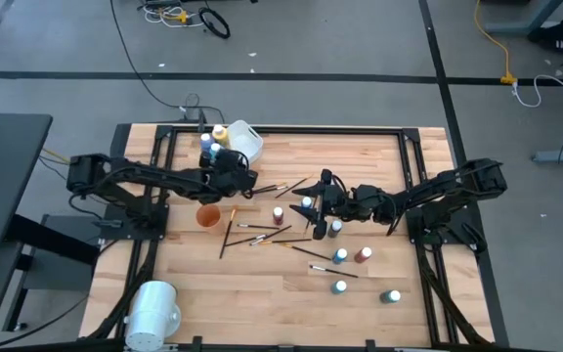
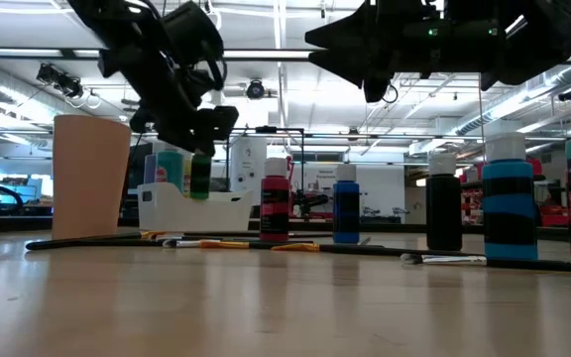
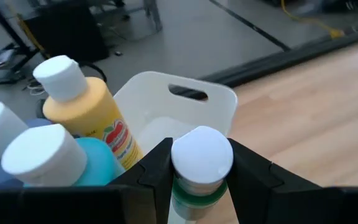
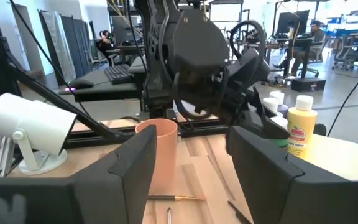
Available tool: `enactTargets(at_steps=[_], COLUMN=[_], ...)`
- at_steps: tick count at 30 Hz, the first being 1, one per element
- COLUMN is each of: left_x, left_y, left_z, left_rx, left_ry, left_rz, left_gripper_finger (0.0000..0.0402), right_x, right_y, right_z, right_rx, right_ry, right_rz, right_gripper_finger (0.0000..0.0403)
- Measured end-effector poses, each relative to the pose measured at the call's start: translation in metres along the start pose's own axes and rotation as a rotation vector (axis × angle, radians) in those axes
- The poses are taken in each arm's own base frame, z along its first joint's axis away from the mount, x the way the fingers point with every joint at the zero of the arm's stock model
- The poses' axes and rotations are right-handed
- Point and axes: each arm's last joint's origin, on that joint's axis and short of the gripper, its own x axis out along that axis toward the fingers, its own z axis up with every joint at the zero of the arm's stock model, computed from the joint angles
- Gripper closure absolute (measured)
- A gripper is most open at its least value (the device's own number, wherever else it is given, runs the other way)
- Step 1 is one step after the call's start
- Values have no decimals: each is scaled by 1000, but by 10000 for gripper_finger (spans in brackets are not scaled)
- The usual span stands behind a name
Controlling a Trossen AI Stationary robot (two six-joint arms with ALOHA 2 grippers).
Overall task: Pick & Place Paint Supplies
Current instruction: Put the green paint bottle into the white bin
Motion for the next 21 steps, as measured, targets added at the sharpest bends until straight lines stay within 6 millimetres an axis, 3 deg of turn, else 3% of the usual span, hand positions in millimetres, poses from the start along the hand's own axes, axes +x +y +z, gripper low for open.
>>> enactTargets(at_steps=[5, 11, 21], left_x=[-2, -10, 2], left_y=[-5, -5, 1], left_z=[-6, 0, 0], left_rx=[4, -8, -35], left_ry=[-49, -86, -32], left_rz=[49, 53, 62], left_gripper_finger=[274, 274, 274], right_x=[0, 0, 0], right_y=[0, 0, 0], right_z=[0, 1, 2], right_rx=[-26, -63, -51], right_ry=[0, -9, -17], right_rz=[0, -1, -1], right_gripper_finger=[198, 198, 198])
